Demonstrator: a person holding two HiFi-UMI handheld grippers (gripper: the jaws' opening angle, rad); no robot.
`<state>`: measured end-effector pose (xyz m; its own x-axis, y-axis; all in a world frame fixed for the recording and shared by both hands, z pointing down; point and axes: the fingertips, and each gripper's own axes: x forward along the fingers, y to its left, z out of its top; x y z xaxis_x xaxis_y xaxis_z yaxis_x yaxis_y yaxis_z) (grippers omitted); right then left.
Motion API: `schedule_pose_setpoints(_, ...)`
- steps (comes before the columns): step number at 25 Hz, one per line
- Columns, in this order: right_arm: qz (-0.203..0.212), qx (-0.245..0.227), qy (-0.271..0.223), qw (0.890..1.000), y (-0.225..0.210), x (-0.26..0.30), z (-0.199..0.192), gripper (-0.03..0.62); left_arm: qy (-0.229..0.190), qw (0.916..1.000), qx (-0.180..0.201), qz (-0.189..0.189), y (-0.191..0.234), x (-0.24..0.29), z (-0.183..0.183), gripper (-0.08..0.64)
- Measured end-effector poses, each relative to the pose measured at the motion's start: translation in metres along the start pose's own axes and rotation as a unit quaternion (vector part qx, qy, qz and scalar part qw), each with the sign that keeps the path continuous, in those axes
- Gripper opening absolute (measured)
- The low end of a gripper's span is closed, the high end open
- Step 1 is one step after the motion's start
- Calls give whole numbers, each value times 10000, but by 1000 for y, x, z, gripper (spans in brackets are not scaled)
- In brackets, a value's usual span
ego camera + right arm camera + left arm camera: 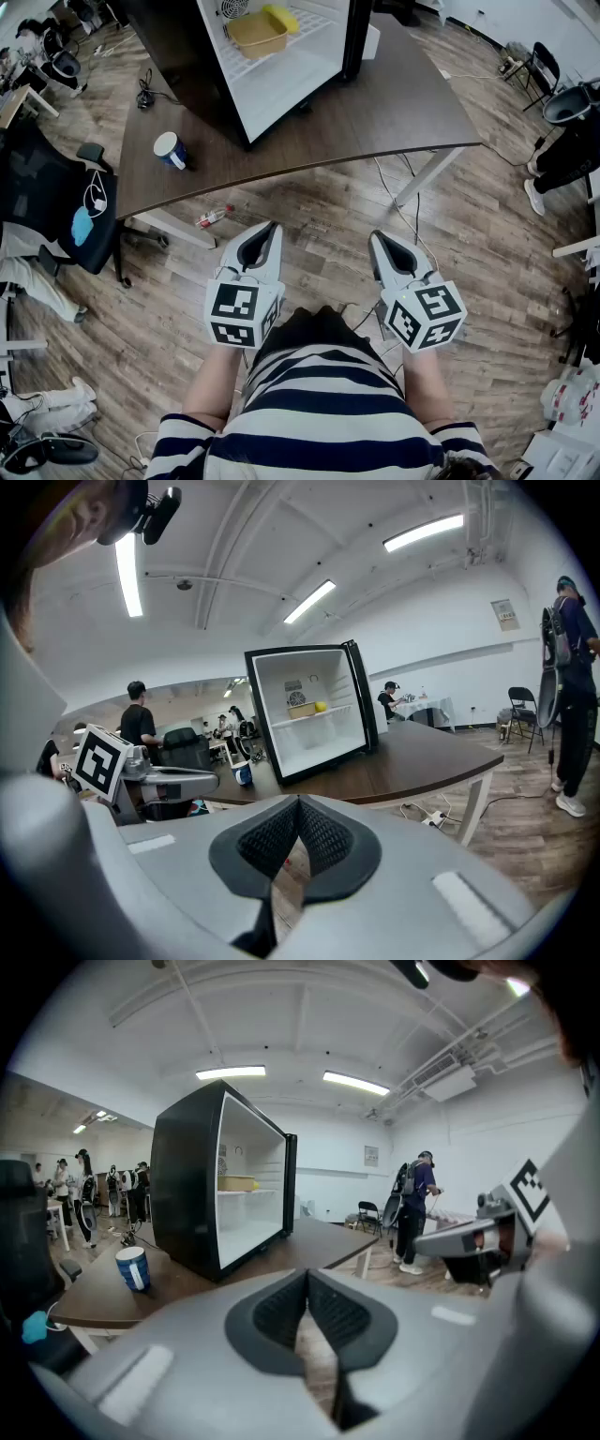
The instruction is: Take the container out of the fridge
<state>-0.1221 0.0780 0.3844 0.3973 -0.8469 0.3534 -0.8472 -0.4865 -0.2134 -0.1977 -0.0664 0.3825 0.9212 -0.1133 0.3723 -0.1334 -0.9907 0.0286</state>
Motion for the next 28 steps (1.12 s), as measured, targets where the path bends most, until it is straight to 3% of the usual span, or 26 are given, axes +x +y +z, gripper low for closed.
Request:
schedule_pose_setpoints(4,22,109,-4,9999,-8,2,0,-2,6,9997,-194,-142,-4,6,2,0)
schedule_pose_setpoints(9,105,155,-12,9998,-15,2,-1,-2,-26,9997,-81,-207,-15,10,4,0)
schedule_pose_setpoints(16,250,85,75,9996,-28,1,-1,-2,-61,9997,212,39,-28,19,12,0)
schedule_pose_setpoints(28,625,-57,149,9979,-58,-4,2,-2,-121,9989,369,255,-64,41,24,0)
